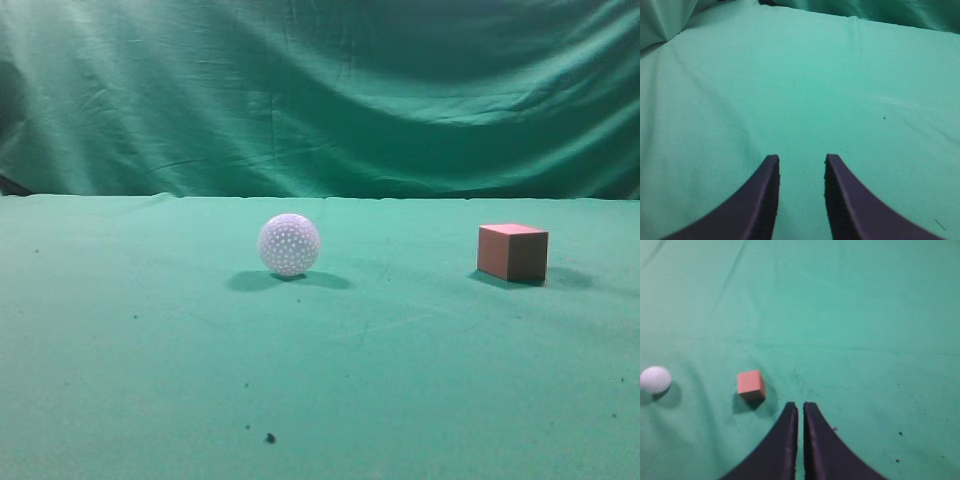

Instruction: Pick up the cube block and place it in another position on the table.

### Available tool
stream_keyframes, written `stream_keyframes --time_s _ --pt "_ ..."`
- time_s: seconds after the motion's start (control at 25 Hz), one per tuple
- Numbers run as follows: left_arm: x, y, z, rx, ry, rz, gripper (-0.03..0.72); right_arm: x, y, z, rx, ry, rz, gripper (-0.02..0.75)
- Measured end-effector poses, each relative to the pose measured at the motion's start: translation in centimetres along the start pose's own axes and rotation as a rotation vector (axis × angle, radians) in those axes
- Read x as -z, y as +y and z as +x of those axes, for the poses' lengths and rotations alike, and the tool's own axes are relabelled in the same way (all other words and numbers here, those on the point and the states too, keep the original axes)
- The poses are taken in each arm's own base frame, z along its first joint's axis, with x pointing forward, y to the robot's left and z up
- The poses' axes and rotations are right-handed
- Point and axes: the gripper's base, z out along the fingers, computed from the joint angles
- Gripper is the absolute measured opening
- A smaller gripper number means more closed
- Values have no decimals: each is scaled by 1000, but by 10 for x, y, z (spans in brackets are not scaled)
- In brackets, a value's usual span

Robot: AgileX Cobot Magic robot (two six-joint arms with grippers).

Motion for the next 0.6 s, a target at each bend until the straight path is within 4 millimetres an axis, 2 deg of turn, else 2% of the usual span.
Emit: stream_keyframes --time_s 0.16,0.36,0.48,0.6 --pt "0 0 0 0 0 0 262 -30 17 -19 119 182 -110 0" --pt "0 0 0 0 0 0 262 -76 36 -31 238 363 -163 0" --pt "0 0 0 0 0 0 262 -103 41 -36 252 460 -182 161" --pt "0 0 0 0 0 0 262 -128 44 -41 252 527 -191 379"
